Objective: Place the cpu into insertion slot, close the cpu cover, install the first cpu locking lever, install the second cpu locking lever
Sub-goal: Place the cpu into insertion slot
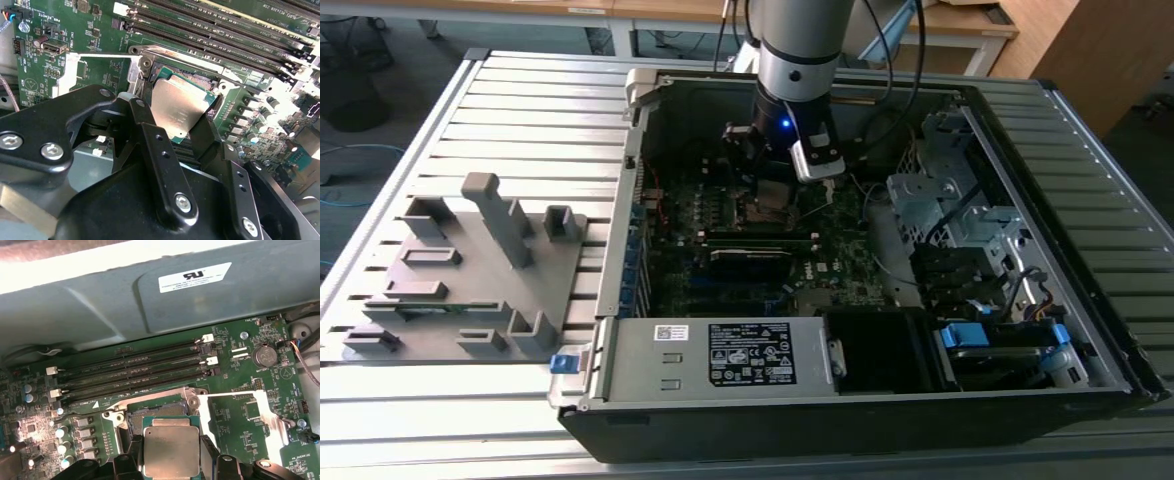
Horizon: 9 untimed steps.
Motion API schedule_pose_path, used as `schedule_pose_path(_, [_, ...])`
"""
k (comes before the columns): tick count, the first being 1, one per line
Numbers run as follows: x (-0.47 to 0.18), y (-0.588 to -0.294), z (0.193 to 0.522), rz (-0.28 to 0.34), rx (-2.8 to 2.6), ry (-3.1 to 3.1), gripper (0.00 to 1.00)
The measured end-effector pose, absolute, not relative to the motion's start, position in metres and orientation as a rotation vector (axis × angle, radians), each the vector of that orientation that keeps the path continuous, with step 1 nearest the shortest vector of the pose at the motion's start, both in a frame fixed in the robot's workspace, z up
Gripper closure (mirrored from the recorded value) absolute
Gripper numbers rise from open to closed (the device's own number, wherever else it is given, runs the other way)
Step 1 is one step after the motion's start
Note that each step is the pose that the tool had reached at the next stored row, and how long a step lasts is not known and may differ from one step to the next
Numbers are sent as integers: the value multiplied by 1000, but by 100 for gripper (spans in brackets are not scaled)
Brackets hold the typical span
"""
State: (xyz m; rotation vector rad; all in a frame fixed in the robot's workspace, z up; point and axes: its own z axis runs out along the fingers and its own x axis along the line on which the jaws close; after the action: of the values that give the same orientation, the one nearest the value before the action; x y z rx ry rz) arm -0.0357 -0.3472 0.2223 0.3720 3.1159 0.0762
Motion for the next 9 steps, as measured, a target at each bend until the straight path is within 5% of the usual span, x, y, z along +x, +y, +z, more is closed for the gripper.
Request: schedule_pose_path(9, [-36,-347,222,76,419,3109,46])
